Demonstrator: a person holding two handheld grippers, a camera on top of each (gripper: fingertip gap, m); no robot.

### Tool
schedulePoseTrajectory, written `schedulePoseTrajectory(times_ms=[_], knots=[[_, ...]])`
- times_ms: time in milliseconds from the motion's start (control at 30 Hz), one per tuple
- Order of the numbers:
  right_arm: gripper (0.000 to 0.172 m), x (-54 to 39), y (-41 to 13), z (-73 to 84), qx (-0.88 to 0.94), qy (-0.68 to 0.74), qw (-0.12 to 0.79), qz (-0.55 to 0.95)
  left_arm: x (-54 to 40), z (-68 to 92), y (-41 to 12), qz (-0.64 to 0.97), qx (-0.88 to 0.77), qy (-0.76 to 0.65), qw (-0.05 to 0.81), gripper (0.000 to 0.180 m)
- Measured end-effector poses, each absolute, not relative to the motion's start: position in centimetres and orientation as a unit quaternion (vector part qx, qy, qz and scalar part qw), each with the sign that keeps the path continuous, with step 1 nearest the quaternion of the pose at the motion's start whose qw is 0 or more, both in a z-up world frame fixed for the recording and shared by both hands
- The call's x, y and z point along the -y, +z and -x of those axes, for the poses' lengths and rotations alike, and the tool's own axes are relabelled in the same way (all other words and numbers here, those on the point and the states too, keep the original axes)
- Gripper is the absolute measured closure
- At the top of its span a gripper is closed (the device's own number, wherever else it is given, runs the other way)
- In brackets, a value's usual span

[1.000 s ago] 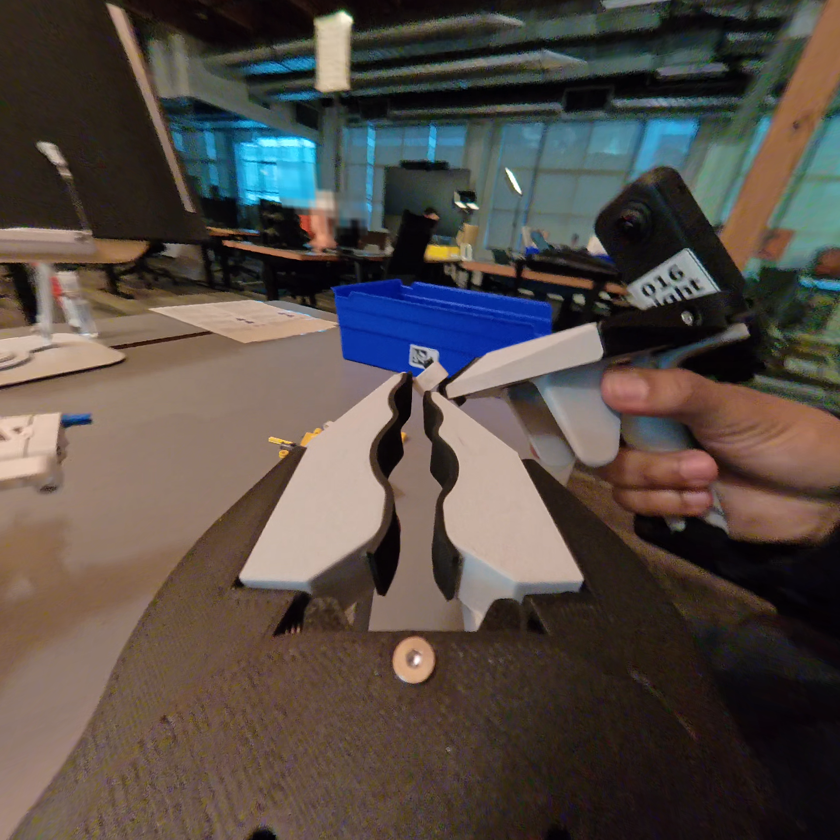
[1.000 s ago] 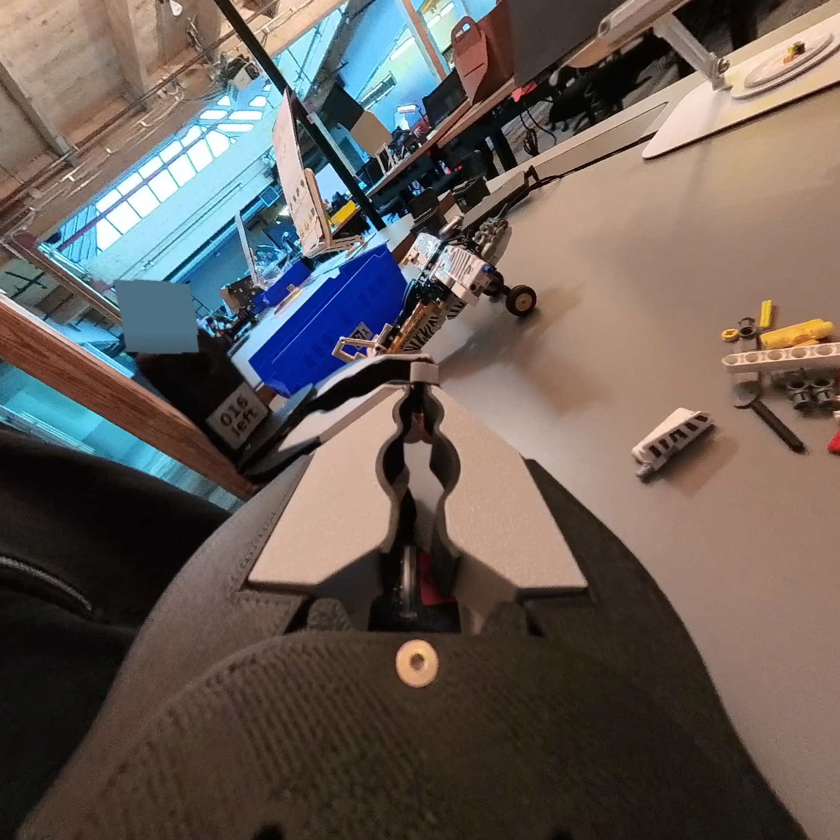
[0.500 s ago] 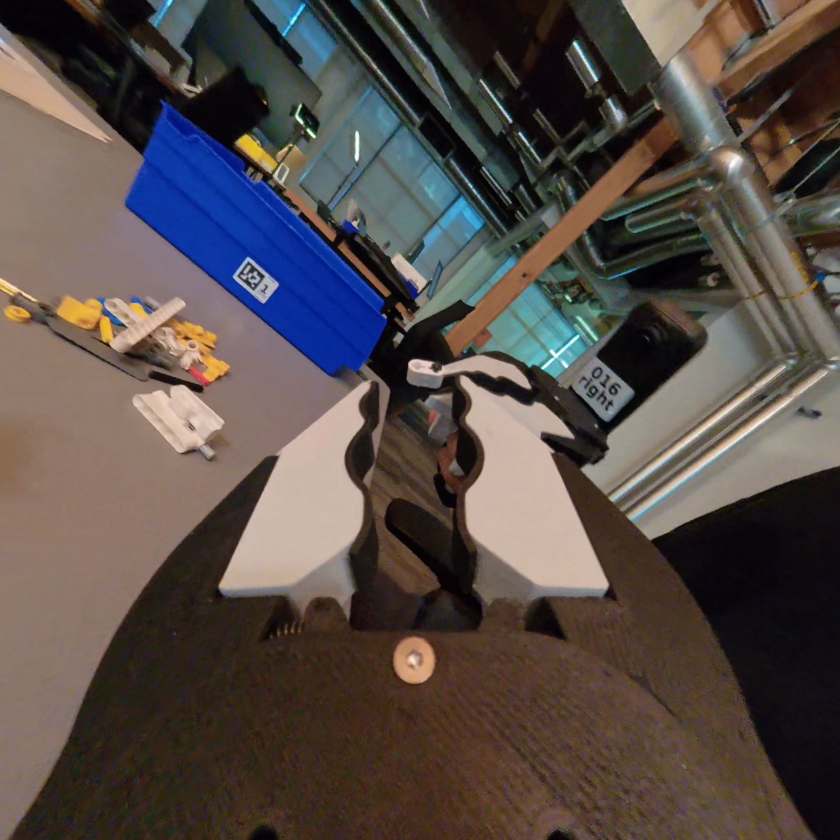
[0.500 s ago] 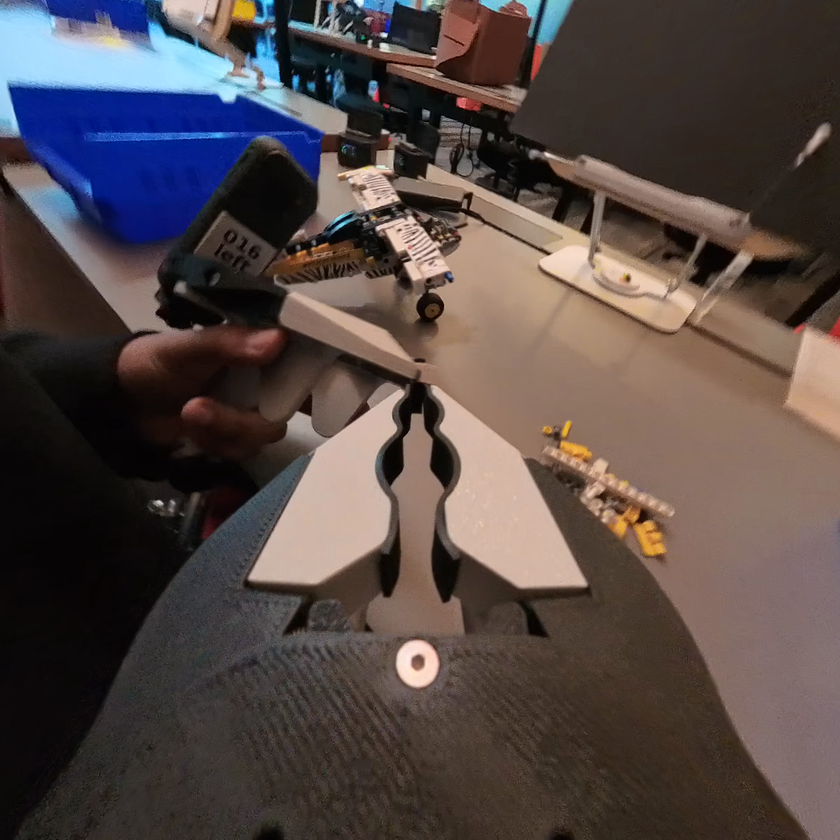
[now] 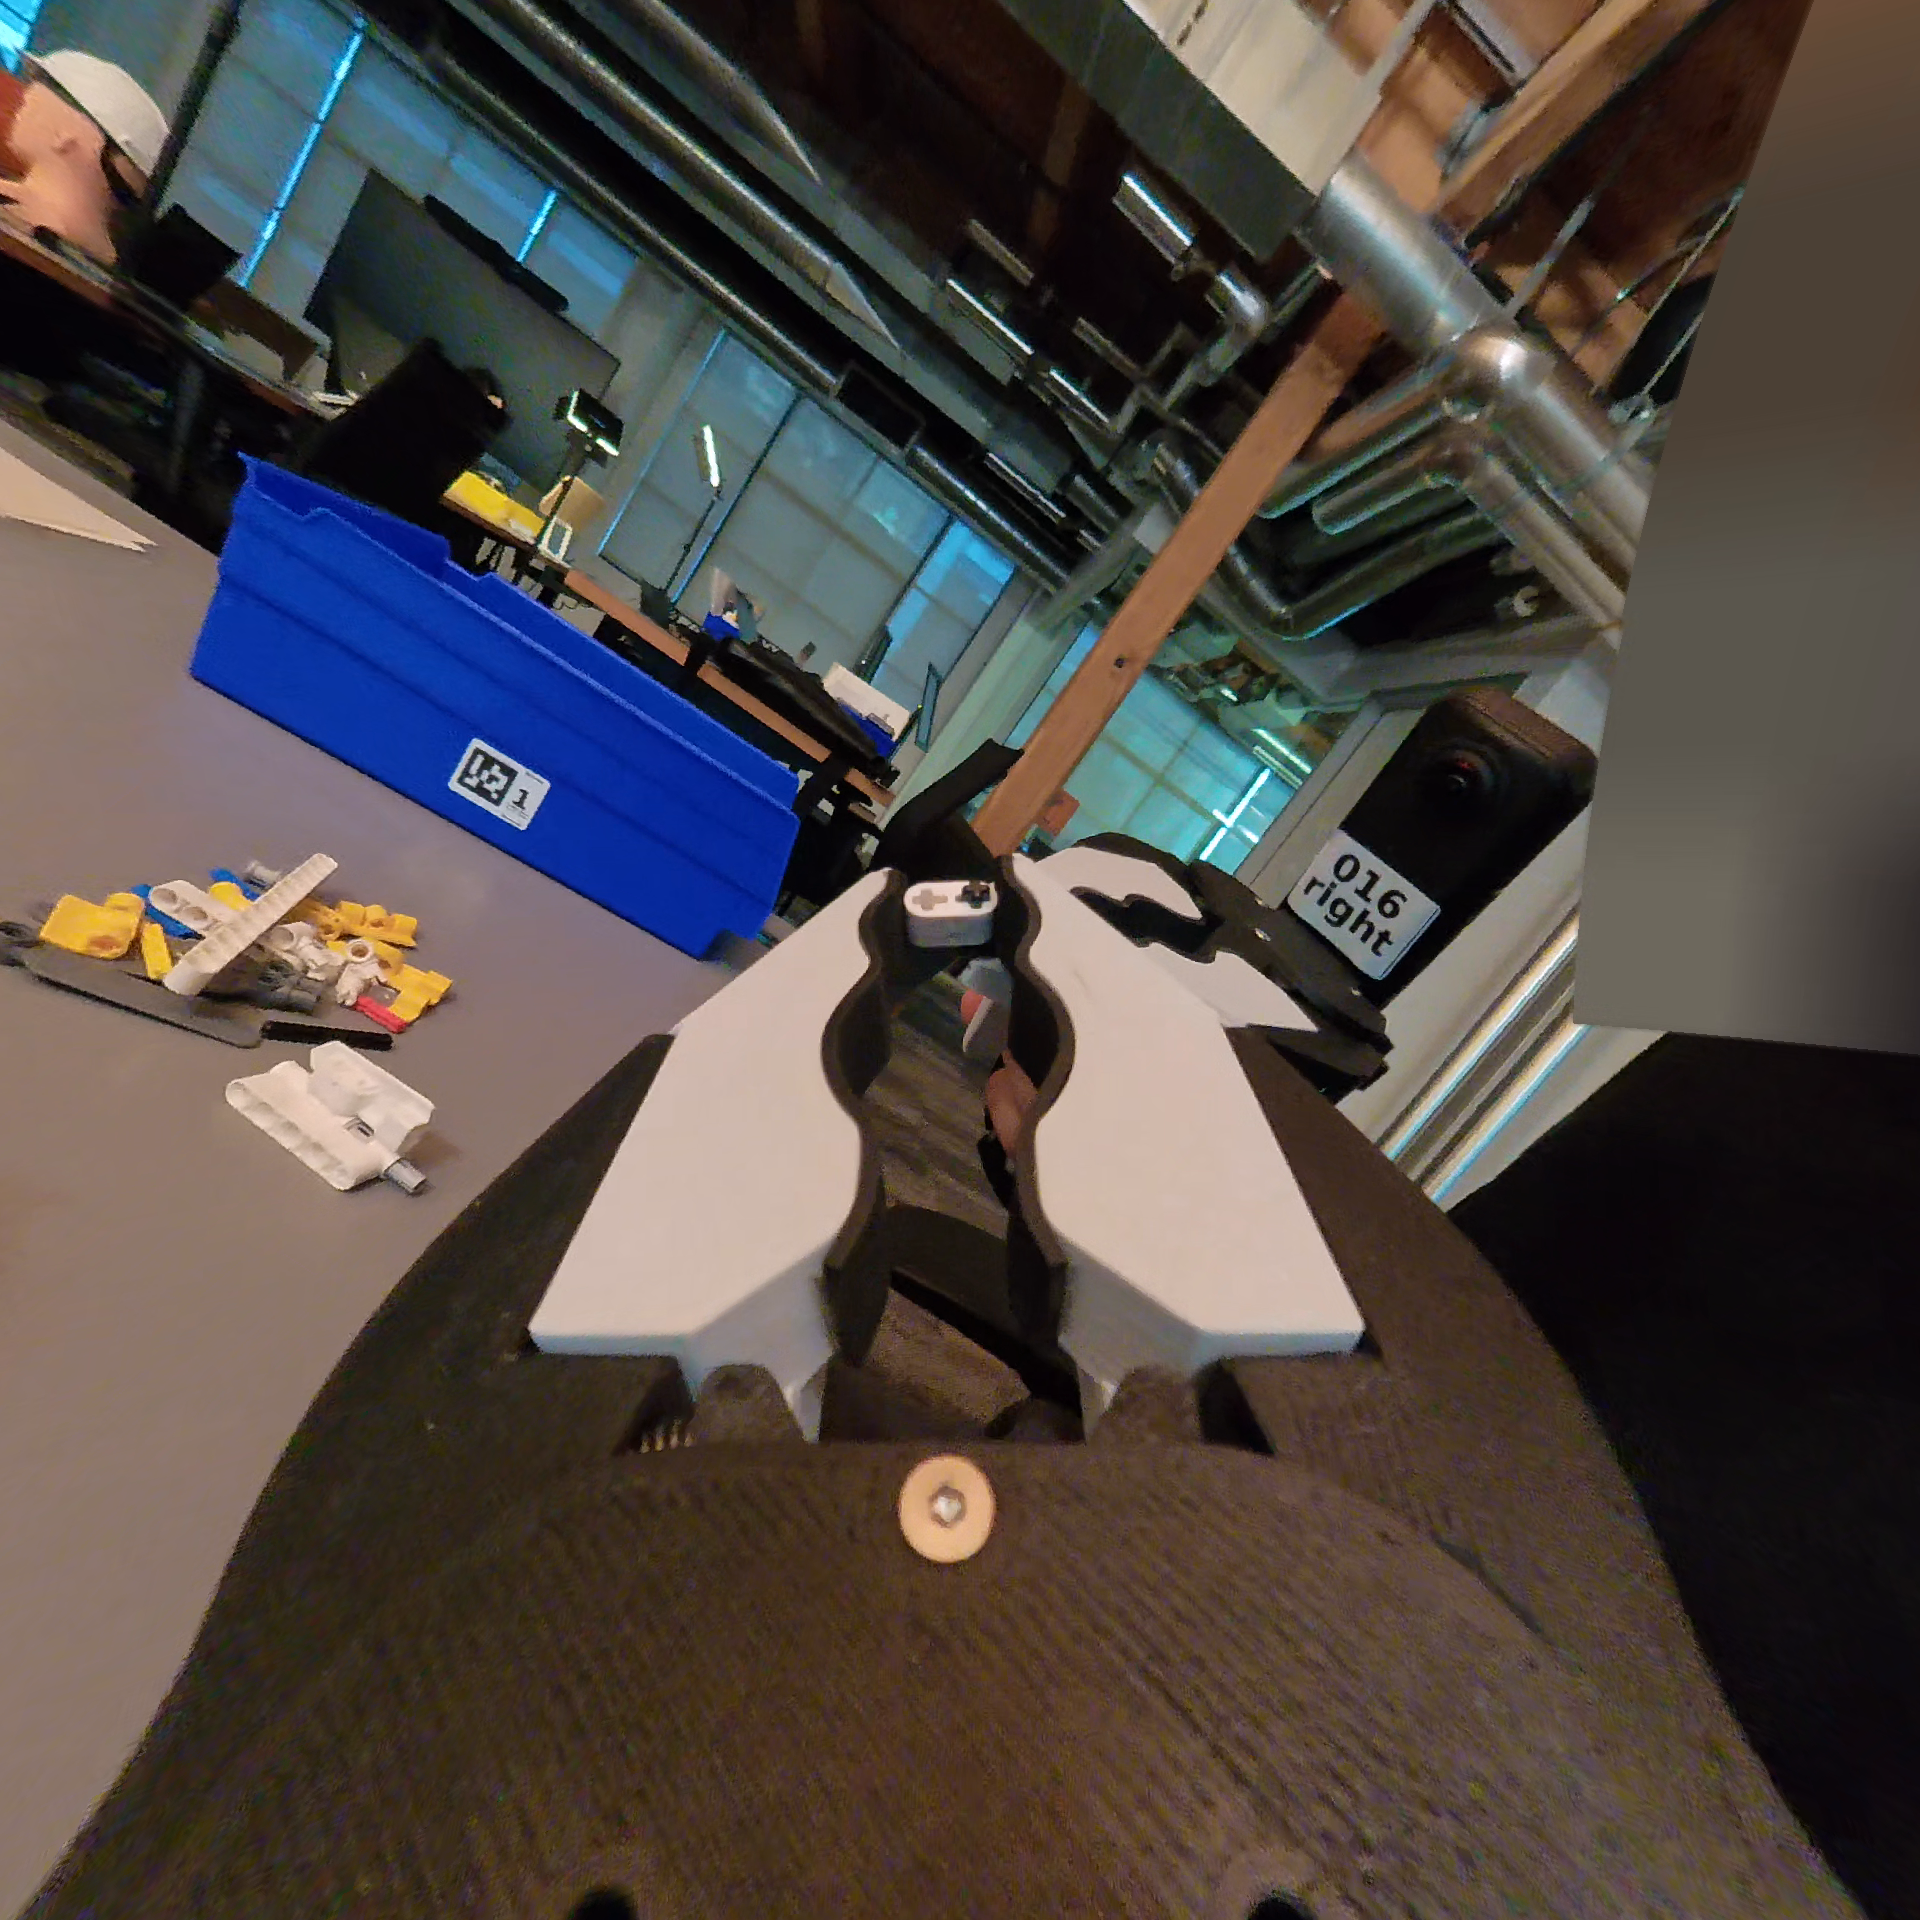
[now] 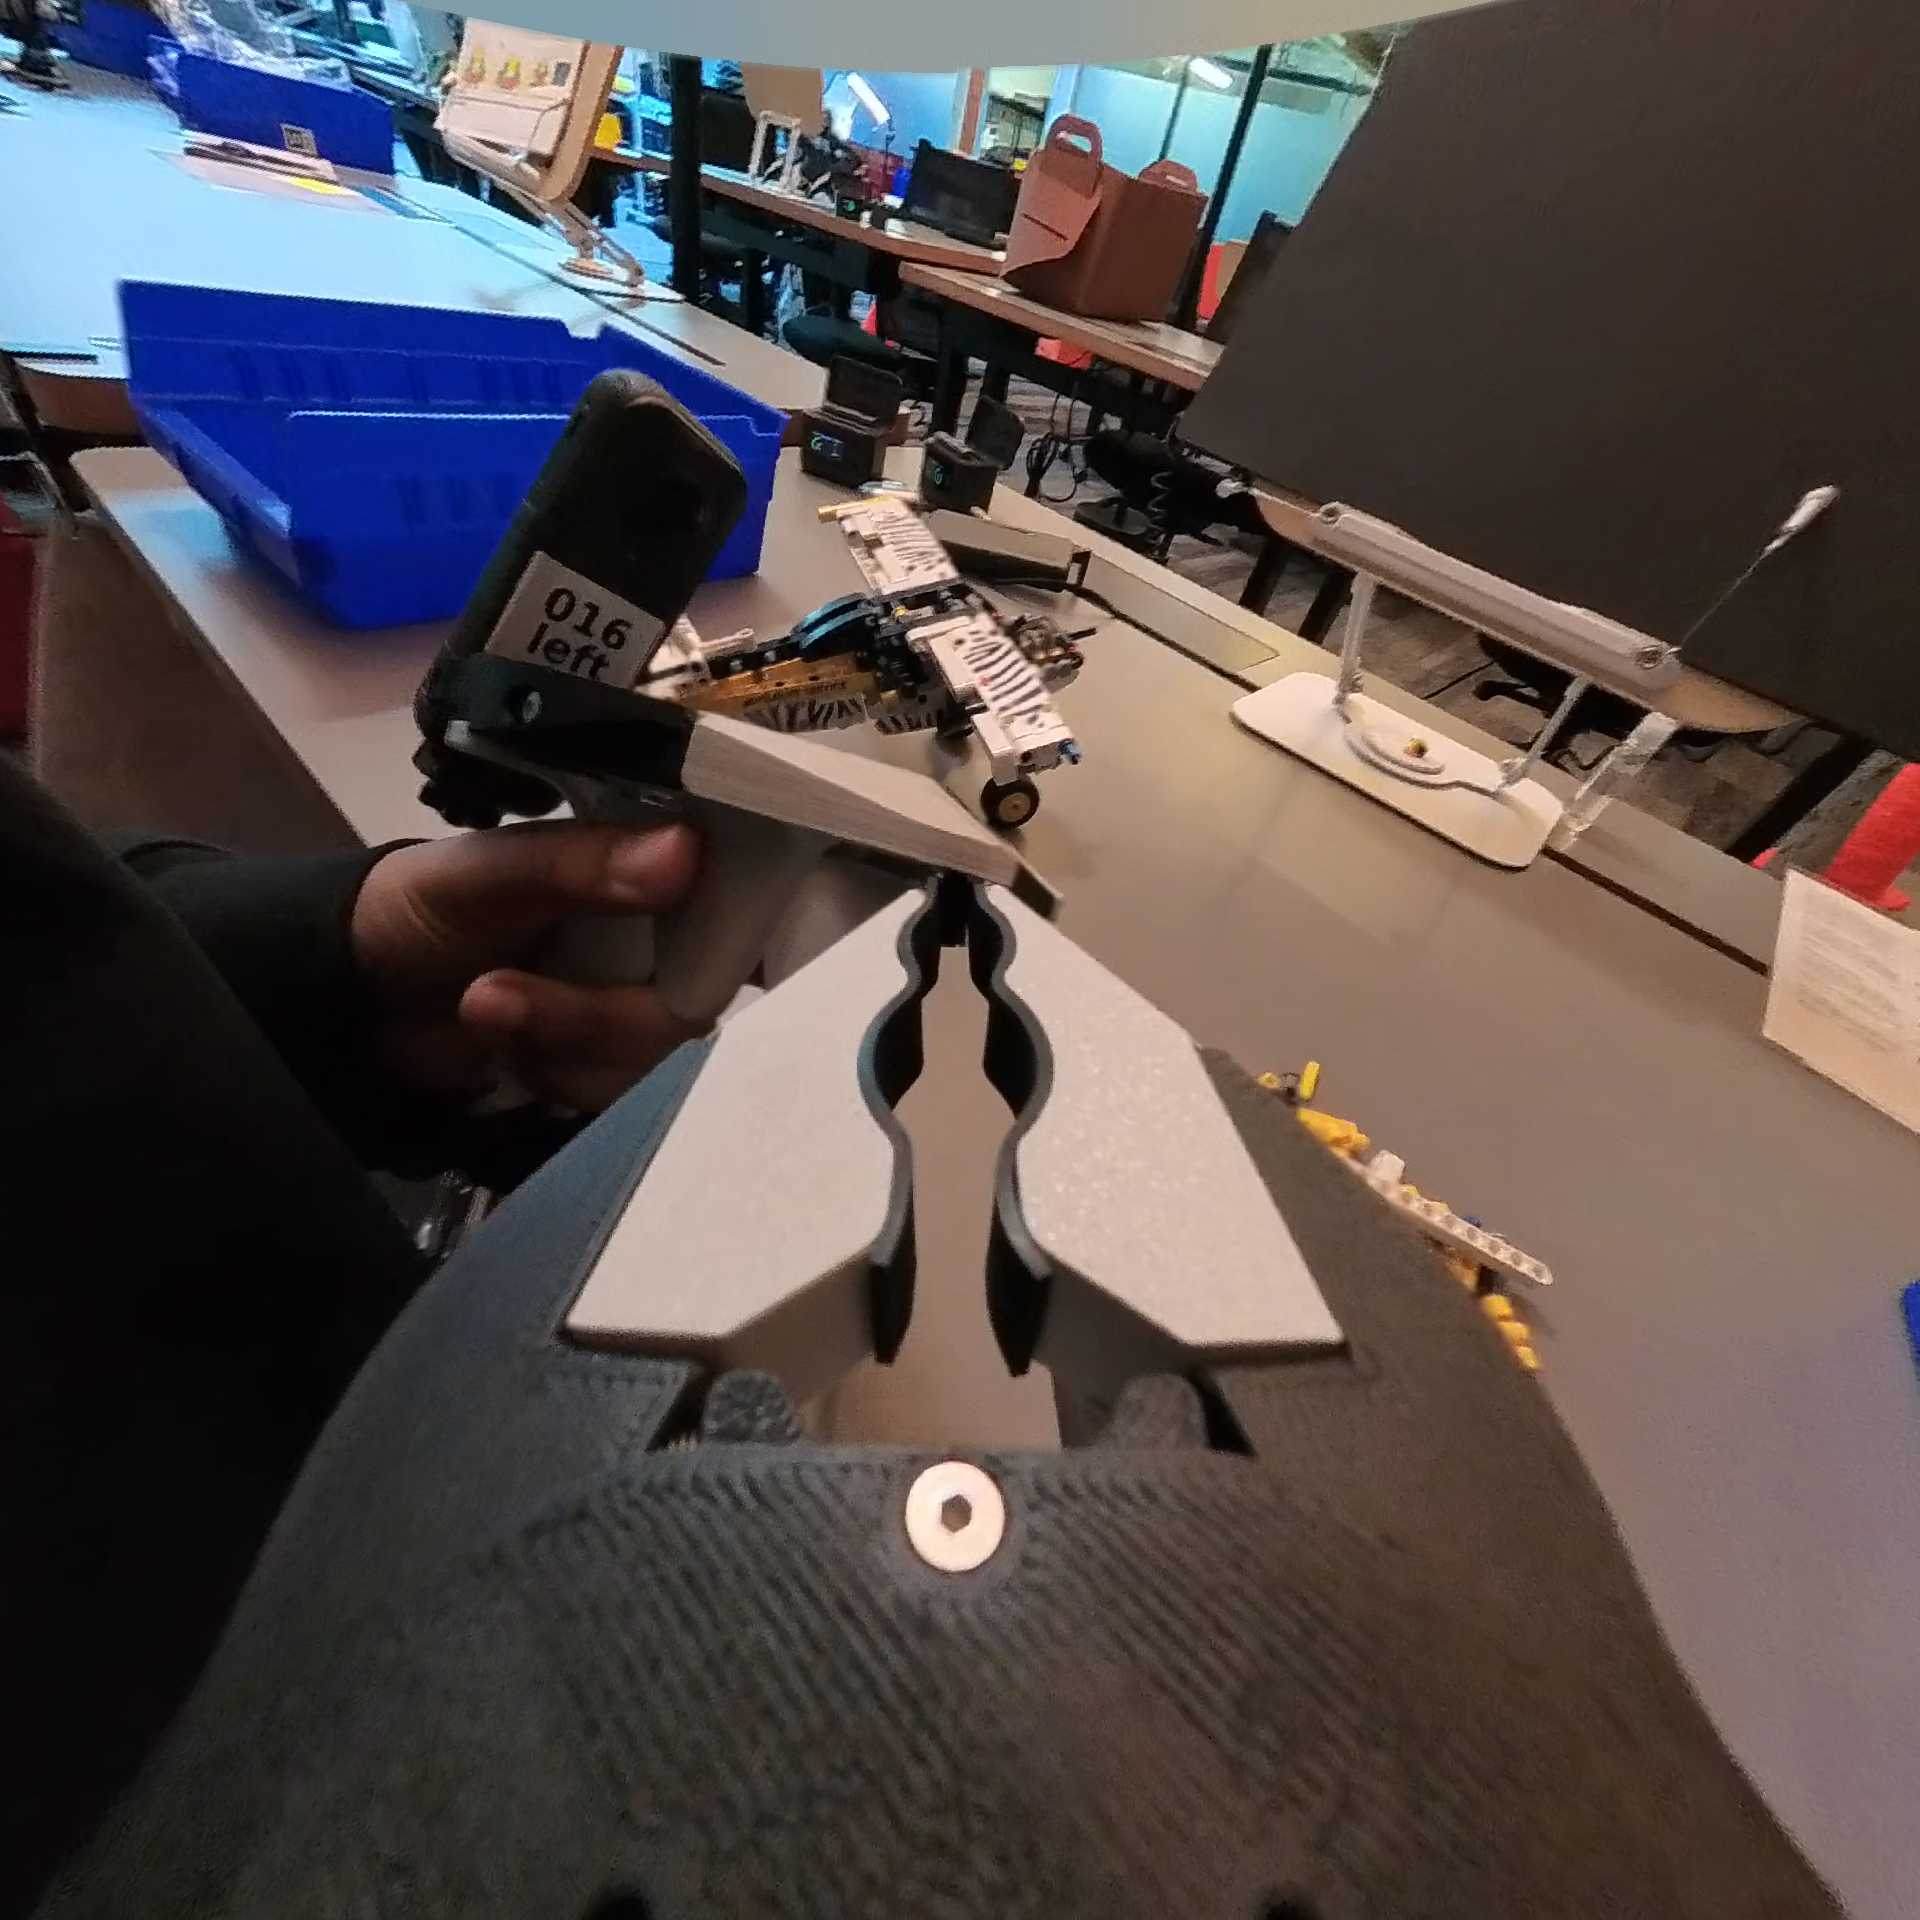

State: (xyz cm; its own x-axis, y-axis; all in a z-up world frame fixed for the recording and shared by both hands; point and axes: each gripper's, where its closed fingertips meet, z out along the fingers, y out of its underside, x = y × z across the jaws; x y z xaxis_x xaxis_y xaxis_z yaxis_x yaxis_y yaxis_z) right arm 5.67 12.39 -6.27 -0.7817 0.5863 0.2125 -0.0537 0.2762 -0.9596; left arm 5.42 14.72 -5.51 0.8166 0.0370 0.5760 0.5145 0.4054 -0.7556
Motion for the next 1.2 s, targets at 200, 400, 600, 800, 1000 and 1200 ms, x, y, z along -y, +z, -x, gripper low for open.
schedulePoseTrajectory(times_ms=[200, 400, 600, 800, 1000, 1200], knots=[[0.169, -12.7, -5.7, -5.8, 0.746, 0.574, 0.294, 0.169, -14.6, -5.7, -5.0, 0.511, 0.258, -0.158, 0.805, 0.167], [0.169, -12.5, -5.7, -5.3, 0.726, 0.6, 0.274, 0.194, -14.3, -4.8, -5.0, 0.511, 0.281, -0.095, 0.807, 0.168], [0.169, -12.0, -6.4, -4.4, 0.7, 0.625, 0.249, 0.24, -13.5, -3.7, -5.6, 0.46, 0.341, -0.116, 0.812, 0.17], [0.169, -12.5, -7.0, -4.2, 0.695, 0.63, 0.241, 0.247, -13.8, -3.3, -6.3, 0.438, 0.374, -0.148, 0.804, 0.171], [0.168, -13.0, -8.2, -3.5, 0.734, 0.475, 0.463, 0.149, -14.2, -2.7, -7.5, 0.466, 0.394, -0.136, 0.78, 0.171], [0.171, -13.8, -7.9, -3.2, 0.602, 0.723, 0.061, 0.334, -14.9, -2.2, -7.3, 0.474, 0.391, -0.135, 0.777, 0.171]])
